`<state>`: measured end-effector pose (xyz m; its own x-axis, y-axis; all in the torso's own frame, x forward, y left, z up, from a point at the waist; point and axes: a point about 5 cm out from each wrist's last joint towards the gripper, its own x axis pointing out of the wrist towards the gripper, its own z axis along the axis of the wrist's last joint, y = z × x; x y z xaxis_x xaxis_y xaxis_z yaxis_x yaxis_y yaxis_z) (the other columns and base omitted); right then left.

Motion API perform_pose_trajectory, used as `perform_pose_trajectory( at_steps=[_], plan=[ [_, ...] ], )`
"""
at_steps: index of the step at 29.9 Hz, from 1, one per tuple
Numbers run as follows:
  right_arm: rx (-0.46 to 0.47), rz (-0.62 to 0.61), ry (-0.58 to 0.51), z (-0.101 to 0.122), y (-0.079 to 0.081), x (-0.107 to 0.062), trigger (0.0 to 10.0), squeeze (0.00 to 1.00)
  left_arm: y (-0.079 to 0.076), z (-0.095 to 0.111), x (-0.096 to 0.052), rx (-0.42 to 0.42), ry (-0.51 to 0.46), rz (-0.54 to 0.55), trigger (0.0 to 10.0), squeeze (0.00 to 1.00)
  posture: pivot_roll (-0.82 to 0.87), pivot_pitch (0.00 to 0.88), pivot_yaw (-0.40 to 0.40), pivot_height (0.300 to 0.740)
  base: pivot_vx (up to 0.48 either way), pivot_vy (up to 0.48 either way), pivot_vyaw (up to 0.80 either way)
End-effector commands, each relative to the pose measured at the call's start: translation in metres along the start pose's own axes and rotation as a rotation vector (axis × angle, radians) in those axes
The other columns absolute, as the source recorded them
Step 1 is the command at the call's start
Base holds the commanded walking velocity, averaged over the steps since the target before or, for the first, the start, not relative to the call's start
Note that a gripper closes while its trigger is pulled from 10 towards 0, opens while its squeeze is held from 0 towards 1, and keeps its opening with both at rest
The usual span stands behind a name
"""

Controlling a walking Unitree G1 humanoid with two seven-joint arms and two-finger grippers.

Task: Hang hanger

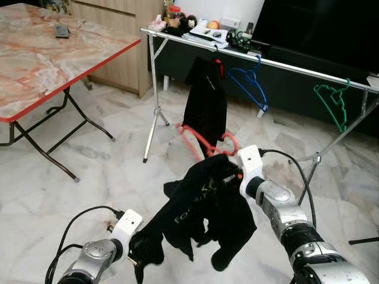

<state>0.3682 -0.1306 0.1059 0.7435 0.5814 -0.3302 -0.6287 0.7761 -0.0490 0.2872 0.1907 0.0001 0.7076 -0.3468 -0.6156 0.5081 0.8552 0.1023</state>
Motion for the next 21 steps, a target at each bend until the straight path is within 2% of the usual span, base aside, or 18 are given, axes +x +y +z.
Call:
perform_pose_trajectory(
  at_steps=[1, 2, 3, 7, 8, 9, 10, 21],
  plan=[
    [-0.086, 0.001, 0.123, -0.017, -0.006, -0.008, 10.0, 0.00, -0.002, -0.001, 0.000, 0.049, 0.013, -0.007, 10.0, 0.00, 0.07, 0.094, -0.151, 0.740, 0.000, 0.000, 0.00],
    [-0.086, 0.001, 0.123, -0.017, -0.006, -0.008, 10.0, 0.00, -0.002, -0.001, 0.000, 0.049, 0.013, -0.007, 10.0, 0.00, 0.07, 0.094, -0.151, 0.740, 0.000, 0.000, 0.00],
    [-0.131, 0.007, 0.172, -0.024, -0.006, -0.010, 10.0, 0.00, -0.003, 0.000, 0.000, 0.076, 0.011, -0.011, 10.0, 0.00, 0.07, 0.095, -0.153, 0.740, 0.000, 0.000, 0.00],
    [-0.106, 0.015, 0.185, -0.029, -0.006, -0.011, 10.0, 0.00, -0.003, 0.000, 0.000, 0.080, 0.014, -0.027, 10.0, 0.00, 0.08, 0.096, -0.153, 0.740, 0.000, 0.000, 0.00],
    [-0.122, 0.012, 0.198, -0.032, -0.006, -0.012, 10.0, 0.00, -0.003, 0.000, -0.001, 0.087, 0.013, -0.032, 10.0, 0.15, 0.08, 0.097, -0.152, 0.740, 0.000, 0.000, 0.00],
    [-0.127, 0.011, 0.202, -0.032, -0.007, -0.013, 10.0, 0.00, -0.003, 0.000, -0.001, 0.089, 0.012, -0.032, 10.0, 0.15, 0.08, 0.097, -0.152, 0.740, 0.000, 0.000, 0.00],
    [-0.106, 0.005, 0.204, -0.034, -0.006, -0.013, 10.0, 0.00, 0.000, 0.001, -0.001, 0.086, 0.011, -0.008, 10.0, 1.00, 0.08, 0.098, -0.152, 0.740, 0.000, 0.000, 0.00],
    [-0.111, 0.024, 0.219, -0.041, -0.003, -0.014, 10.0, 0.00, 0.002, 0.001, -0.002, 0.121, 0.022, 0.005, 10.0, 1.00, 0.08, 0.095, -0.152, 0.740, 0.000, 0.000, 0.00]
  ],
)
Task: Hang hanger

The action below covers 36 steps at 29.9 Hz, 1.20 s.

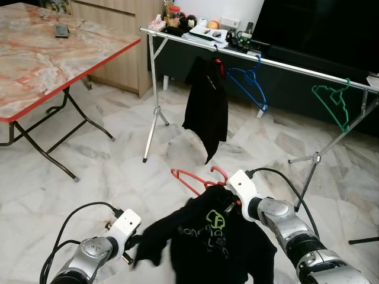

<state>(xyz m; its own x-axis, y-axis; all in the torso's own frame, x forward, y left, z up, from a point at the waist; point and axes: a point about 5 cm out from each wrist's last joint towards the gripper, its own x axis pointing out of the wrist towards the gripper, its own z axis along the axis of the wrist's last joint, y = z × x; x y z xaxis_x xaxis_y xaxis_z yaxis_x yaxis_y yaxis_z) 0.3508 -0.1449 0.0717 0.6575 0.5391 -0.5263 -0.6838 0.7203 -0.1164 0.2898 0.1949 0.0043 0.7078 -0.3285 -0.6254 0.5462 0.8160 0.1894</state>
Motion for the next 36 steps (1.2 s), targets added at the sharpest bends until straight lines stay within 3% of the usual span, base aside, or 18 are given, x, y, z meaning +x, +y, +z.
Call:
perform_pose_trajectory(
  at_steps=[1, 6, 7, 8, 12, 16, 18, 19, 20, 21, 25, 28, 32, 36],
  plan=[
    [-0.012, -0.015, 0.003, -0.003, -0.004, -0.004, 10.0, 0.00, -0.003, -0.002, 0.000, 0.022, 0.007, -0.001, 10.0, 1.00, 0.08, 0.094, -0.151, 0.740, 0.000, 0.000, 0.00],
    [-0.027, 0.058, -0.071, 0.001, 0.000, -0.005, 10.0, 0.00, 0.005, -0.003, -0.003, 0.042, 0.012, 0.048, 10.0, 1.00, 0.09, 0.093, -0.152, 0.740, 0.000, 0.000, 0.00],
    [-0.023, 0.135, -0.126, 0.004, 0.004, -0.006, 10.0, 0.00, 0.010, -0.002, -0.005, 0.048, 0.005, 0.074, 10.0, 1.00, 0.09, 0.092, -0.152, 0.740, 0.000, 0.000, 0.00],
    [-0.023, 0.135, -0.126, 0.004, 0.004, -0.006, 10.0, 0.00, 0.010, -0.002, -0.005, 0.048, 0.005, 0.074, 10.0, 1.00, 0.09, 0.092, -0.152, 0.740, 0.000, 0.000, 0.00],
    [-0.022, 0.333, -0.199, 0.005, 0.013, -0.012, 10.0, 0.00, 0.019, 0.001, -0.008, 0.061, -0.018, 0.113, 10.0, 1.00, 0.10, 0.090, -0.154, 0.740, 0.000, 0.000, 0.00],
    [-0.057, 0.369, -0.123, -0.006, 0.012, -0.016, 10.0, 0.00, 0.024, 0.003, -0.011, 0.075, -0.025, 0.143, 10.0, 1.00, 0.11, 0.090, -0.155, 0.740, 0.000, 0.000, 0.00],
    [-0.132, 0.363, -0.012, -0.019, 0.008, -0.020, 10.0, 0.00, 0.028, 0.004, -0.013, 0.091, -0.033, 0.156, 10.0, 1.00, 0.10, 0.088, -0.155, 0.740, 0.000, 0.000, 0.00],
    [-0.172, 0.368, 0.033, -0.024, 0.007, -0.022, 10.0, 0.00, 0.029, 0.004, -0.014, 0.094, -0.039, 0.155, 10.0, 0.42, 0.10, 0.088, -0.154, 0.740, 0.000, 0.000, 0.00],
    [-0.208, 0.378, 0.070, -0.028, 0.007, -0.024, 10.0, 0.00, 0.030, 0.005, -0.015, 0.096, -0.044, 0.153, 10.0, 0.00, 0.10, 0.088, -0.154, 0.740, 0.000, 0.000, 0.00],
    [-0.281, 0.377, 0.143, -0.035, 0.004, -0.027, 10.0, 0.00, 0.033, 0.005, -0.017, 0.112, -0.050, 0.144, 10.0, 0.00, 0.10, 0.088, -0.153, 0.740, 0.000, 0.000, 0.00],
    [-0.368, 0.321, 0.207, -0.038, -0.001, -0.028, 10.0, 0.00, 0.034, 0.003, -0.023, 0.135, -0.053, 0.071, 10.0, 0.00, 0.10, 0.088, -0.152, 0.740, 0.000, 0.000, 0.00],
    [-0.384, 0.320, 0.186, -0.035, 0.002, -0.025, 10.0, 0.00, 0.031, 0.001, -0.029, 0.159, -0.049, -0.039, 10.0, 0.00, 0.11, 0.086, -0.150, 0.740, 0.000, 0.000, 0.00],
    [-0.392, 0.380, 0.139, -0.030, 0.012, -0.020, 10.0, 0.00, 0.026, 0.008, -0.038, 0.113, -0.093, -0.175, 10.0, 0.00, 0.11, 0.076, -0.147, 0.740, 0.000, 0.000, 0.00],
    [-0.394, 0.424, 0.075, -0.021, 0.021, -0.013, 10.0, 0.00, 0.022, 0.031, -0.043, 0.135, -0.172, -0.263, 10.0, 0.00, 0.12, 0.063, -0.147, 0.740, 0.000, 0.000, 0.00]
  ],
)
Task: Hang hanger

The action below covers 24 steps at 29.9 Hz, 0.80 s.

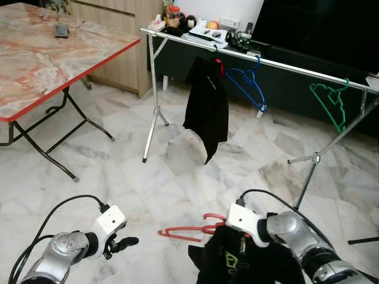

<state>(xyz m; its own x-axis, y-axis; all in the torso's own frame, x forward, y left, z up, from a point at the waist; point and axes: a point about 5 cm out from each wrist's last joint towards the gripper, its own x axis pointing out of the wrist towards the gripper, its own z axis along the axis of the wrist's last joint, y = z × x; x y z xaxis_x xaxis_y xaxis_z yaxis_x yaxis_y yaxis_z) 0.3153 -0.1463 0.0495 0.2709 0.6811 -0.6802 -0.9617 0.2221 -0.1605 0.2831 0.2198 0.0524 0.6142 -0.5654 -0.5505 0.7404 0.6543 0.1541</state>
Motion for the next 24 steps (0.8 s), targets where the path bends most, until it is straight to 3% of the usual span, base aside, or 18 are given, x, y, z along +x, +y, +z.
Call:
perform_pose_trajectory(
  at_steps=[1, 7, 11, 24],
  plan=[
    [-0.020, -0.004, -0.043, 0.009, -0.006, -0.003, 10.0, 0.00, -0.003, 0.012, 0.003, 0.015, -0.034, -0.047, 10.0, 0.00, 0.12, 0.057, -0.147, 0.740, 0.000, 0.000, 0.00],
    [-0.095, 0.086, -0.035, 0.011, 0.003, 0.002, 10.0, 0.00, -0.004, 0.029, 0.009, 0.063, -0.046, -0.072, 10.0, 0.00, 0.12, 0.039, -0.153, 0.740, 0.000, 0.000, 0.00],
    [-0.057, 0.116, -0.103, 0.019, 0.005, 0.007, 10.0, 0.00, -0.010, 0.037, 0.014, 0.066, -0.053, -0.105, 10.0, 0.00, 0.12, 0.032, -0.154, 0.740, 0.000, 0.000, 0.00],
    [-0.054, 0.011, -0.113, 0.034, 0.001, 0.021, 10.0, 0.00, -0.019, 0.047, 0.020, 0.071, -0.038, -0.157, 10.0, 0.00, 0.14, 0.042, -0.170, 0.740, 0.000, 0.000, 0.00]
  ],
)
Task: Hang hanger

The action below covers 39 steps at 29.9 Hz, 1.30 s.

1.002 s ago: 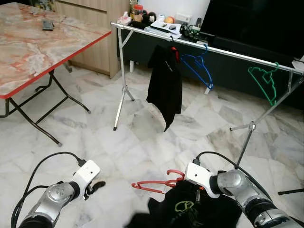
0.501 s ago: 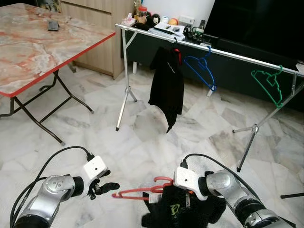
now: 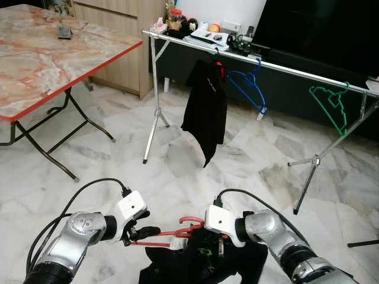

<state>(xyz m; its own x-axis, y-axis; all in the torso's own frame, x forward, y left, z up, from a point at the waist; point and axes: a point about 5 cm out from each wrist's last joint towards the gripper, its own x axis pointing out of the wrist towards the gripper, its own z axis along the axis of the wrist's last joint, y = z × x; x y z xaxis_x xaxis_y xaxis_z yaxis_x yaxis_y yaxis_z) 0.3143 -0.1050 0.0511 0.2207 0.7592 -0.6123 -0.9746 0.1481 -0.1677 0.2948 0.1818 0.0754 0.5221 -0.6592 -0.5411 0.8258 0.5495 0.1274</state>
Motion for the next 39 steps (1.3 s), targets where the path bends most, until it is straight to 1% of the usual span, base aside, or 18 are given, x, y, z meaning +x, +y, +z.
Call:
perform_pose_trajectory(
  at_steps=[1, 4, 5, 7, 11, 13, 14, 16, 22, 25, 30, 31, 32, 35, 37, 38, 39],
  plan=[
    [0.003, -0.041, -0.016, 0.005, -0.009, -0.005, 10.0, 0.00, -0.005, 0.006, 0.005, 0.018, -0.006, -0.029, 10.0, 0.00, 0.14, 0.044, -0.172, 0.740, 0.000, 0.000, 0.00],
    [0.002, -0.042, -0.023, 0.009, -0.010, -0.003, 10.0, 0.00, -0.005, 0.007, 0.005, 0.010, -0.013, -0.024, 10.0, 0.00, 0.14, 0.049, -0.173, 0.740, 0.000, 0.000, 0.00],
    [-0.015, -0.029, -0.001, 0.007, -0.008, -0.002, 10.0, 0.00, -0.001, 0.008, 0.004, 0.013, -0.012, 0.009, 10.0, 0.00, 0.14, 0.052, -0.174, 0.740, 0.000, 0.000, 0.00],
    [-0.024, -0.023, 0.014, 0.006, -0.007, -0.001, 10.0, 0.00, 0.001, 0.008, 0.002, 0.017, -0.012, 0.014, 10.0, 0.00, 0.15, 0.053, -0.175, 0.740, 0.000, 0.000, 0.00],
    [-0.004, -0.021, -0.007, 0.007, -0.005, 0.001, 10.0, 0.00, -0.004, 0.008, 0.001, 0.023, -0.010, -0.021, 10.0, 0.00, 0.15, 0.066, -0.173, 0.740, 0.000, 0.000, 0.00],
    [-0.008, -0.007, -0.018, 0.010, -0.005, 0.003, 10.0, 0.00, -0.007, 0.008, 0.002, 0.027, -0.008, -0.039, 10.0, 0.00, 0.15, 0.071, -0.171, 0.740, 0.000, 0.000, 0.00],
    [-0.023, 0.016, -0.009, 0.011, -0.005, 0.003, 10.0, 0.00, -0.009, 0.009, 0.004, 0.033, -0.012, -0.049, 10.0, 0.00, 0.15, 0.071, -0.171, 0.740, 0.000, 0.000, 0.00],
    [-0.036, 0.022, -0.004, 0.011, -0.005, 0.003, 10.0, 0.00, -0.011, 0.010, 0.006, 0.034, -0.013, -0.061, 10.0, 0.00, 0.15, 0.071, -0.171, 0.740, 0.000, 0.000, 0.00],
    [-0.035, -0.008, 0.004, 0.013, -0.011, 0.000, 10.0, 0.00, -0.016, 0.012, 0.010, 0.031, -0.013, -0.092, 10.0, 0.00, 0.15, 0.071, -0.174, 0.740, 0.000, 0.000, 0.00],
    [-0.043, -0.018, 0.012, 0.013, -0.012, -0.001, 10.0, 0.00, -0.017, 0.012, 0.011, 0.045, -0.007, -0.103, 10.0, 0.00, 0.14, 0.070, -0.174, 0.740, 0.000, 0.000, 0.00],
    [-0.056, -0.024, 0.037, 0.011, -0.012, -0.001, 10.0, 0.00, -0.019, 0.014, 0.012, 0.045, -0.016, -0.113, 10.0, 0.00, 0.15, 0.070, -0.176, 0.740, 0.000, 0.000, 0.00],
    [-0.029, -0.029, 0.011, 0.012, -0.012, -0.001, 10.0, 0.00, -0.019, 0.014, 0.013, 0.050, -0.013, -0.111, 10.0, 0.00, 0.15, 0.072, -0.176, 0.740, 0.000, 0.000, 0.00],
    [-0.022, -0.029, 0.004, 0.013, -0.012, -0.001, 10.0, 0.00, -0.019, 0.014, 0.014, 0.055, -0.013, -0.113, 10.0, 0.00, 0.15, 0.072, -0.176, 0.740, 0.000, 0.000, 0.00],
    [-0.022, -0.026, -0.007, 0.014, -0.012, -0.001, 10.0, 0.00, -0.020, 0.014, 0.016, 0.059, -0.012, -0.114, 10.0, 0.00, 0.15, 0.070, -0.176, 0.740, 0.000, 0.000, 0.00],
    [-0.024, 0.008, -0.026, 0.019, -0.012, 0.000, 10.0, 0.00, -0.021, 0.016, 0.022, 0.070, -0.020, -0.105, 10.0, 0.00, 0.15, 0.069, -0.179, 0.740, 0.000, 0.000, 0.00],
    [-0.024, 0.008, -0.026, 0.019, -0.012, 0.000, 10.0, 0.00, -0.021, 0.016, 0.022, 0.070, -0.020, -0.105, 10.0, 0.00, 0.15, 0.069, -0.179, 0.740, 0.000, 0.000, 0.00],
    [-0.022, 0.016, -0.027, 0.019, -0.012, 0.000, 10.0, 0.00, -0.021, 0.018, 0.025, 0.077, -0.023, -0.100, 10.0, 0.00, 0.15, 0.069, -0.181, 0.740, 0.000, 0.000, 0.00]
  ],
)
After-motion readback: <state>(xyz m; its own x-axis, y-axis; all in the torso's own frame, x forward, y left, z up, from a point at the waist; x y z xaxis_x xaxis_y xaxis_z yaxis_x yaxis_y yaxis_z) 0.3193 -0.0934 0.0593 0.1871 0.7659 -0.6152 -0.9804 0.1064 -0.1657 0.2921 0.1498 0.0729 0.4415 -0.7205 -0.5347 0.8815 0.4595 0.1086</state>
